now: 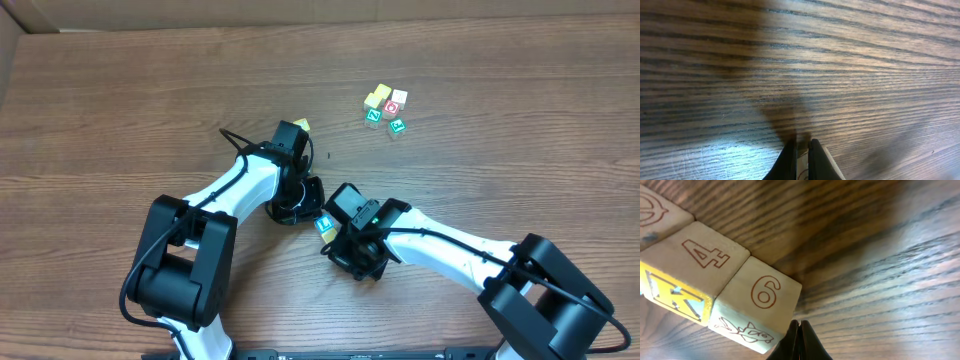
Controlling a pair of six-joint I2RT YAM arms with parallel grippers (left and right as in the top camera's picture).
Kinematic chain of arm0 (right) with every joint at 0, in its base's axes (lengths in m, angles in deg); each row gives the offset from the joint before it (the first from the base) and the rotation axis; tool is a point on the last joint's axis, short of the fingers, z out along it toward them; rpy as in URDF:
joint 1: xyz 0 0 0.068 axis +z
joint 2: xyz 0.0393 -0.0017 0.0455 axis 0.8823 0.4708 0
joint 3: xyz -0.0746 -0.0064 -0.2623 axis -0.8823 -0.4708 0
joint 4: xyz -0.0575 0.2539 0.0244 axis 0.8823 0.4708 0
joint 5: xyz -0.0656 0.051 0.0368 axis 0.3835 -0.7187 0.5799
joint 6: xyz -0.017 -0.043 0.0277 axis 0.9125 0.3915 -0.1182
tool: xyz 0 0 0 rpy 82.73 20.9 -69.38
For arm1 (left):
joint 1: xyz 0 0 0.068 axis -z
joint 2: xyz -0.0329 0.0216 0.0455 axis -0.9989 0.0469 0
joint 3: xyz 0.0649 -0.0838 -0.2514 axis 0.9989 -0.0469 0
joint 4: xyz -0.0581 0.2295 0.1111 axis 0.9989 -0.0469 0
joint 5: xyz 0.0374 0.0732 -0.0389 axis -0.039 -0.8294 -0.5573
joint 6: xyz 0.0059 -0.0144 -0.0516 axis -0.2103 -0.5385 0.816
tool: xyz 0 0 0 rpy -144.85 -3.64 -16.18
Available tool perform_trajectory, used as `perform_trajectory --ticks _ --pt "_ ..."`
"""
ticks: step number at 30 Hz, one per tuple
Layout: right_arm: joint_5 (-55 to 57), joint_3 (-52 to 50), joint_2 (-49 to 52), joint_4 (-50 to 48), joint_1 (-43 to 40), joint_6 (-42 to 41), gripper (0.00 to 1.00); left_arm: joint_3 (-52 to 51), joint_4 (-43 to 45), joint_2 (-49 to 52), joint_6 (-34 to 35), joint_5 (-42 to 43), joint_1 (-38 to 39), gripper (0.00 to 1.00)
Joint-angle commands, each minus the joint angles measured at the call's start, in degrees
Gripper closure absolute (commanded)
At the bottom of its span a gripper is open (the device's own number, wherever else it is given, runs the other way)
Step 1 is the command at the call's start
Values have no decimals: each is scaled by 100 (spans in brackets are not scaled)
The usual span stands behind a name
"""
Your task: Flip 3 blocks
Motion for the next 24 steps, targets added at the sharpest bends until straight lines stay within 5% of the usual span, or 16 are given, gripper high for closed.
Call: perform_trajectory --ticks 1,24 --pt "120 39 -42 -170 63 -114 96 -24 -11 -11 -94 201 81 96" --pt "101 39 -42 -339 236 -402 96 -24 299 -11 -92 199 83 96"
